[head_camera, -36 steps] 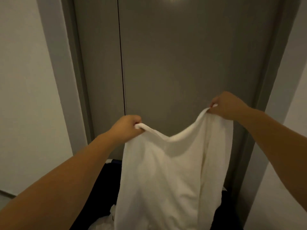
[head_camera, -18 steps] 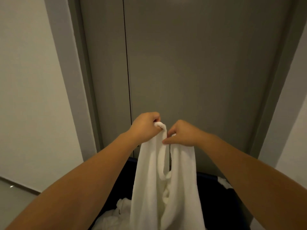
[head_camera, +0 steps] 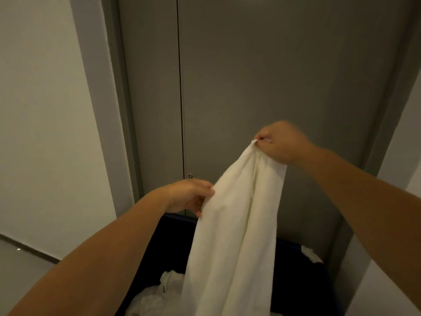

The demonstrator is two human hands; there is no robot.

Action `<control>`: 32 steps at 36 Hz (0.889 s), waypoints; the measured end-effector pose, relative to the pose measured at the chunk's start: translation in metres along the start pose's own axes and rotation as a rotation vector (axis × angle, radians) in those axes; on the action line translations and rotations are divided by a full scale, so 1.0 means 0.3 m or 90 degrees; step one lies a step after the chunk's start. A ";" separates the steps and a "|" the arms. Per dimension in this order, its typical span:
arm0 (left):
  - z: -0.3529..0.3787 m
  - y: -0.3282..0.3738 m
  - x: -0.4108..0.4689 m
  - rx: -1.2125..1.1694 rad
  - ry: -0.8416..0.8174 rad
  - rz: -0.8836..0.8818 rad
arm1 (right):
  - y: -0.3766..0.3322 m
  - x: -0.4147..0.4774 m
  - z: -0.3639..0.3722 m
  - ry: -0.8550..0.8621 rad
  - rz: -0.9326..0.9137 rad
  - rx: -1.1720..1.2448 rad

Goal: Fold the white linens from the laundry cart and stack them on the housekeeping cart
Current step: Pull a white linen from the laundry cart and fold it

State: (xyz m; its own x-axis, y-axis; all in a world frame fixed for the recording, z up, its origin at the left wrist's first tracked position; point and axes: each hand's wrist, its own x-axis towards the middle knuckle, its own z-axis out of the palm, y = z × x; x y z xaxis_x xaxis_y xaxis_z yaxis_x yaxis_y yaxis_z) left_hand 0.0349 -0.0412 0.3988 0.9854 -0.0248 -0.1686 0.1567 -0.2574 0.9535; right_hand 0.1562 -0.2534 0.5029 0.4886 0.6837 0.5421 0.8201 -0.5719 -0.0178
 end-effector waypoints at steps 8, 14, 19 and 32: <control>0.019 0.026 0.056 0.258 0.160 0.129 | 0.040 0.015 -0.102 0.042 0.004 -0.092; -0.006 0.017 0.067 0.316 0.200 0.143 | 0.114 -0.025 -0.131 0.042 0.067 -0.121; -0.027 -0.026 0.052 0.328 0.086 0.046 | 0.180 -0.052 -0.153 0.075 0.131 -0.147; 0.024 0.072 0.061 0.340 0.361 0.234 | 0.220 -0.083 0.020 -0.176 0.149 -0.003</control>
State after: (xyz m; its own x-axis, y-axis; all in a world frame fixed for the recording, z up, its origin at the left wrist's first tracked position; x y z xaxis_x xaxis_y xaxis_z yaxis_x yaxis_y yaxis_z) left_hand 0.0558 -0.0542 0.4145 0.8743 0.2536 0.4139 -0.0920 -0.7506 0.6543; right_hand 0.2001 -0.3054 0.4832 0.7251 0.6305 0.2770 0.6758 -0.7289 -0.1097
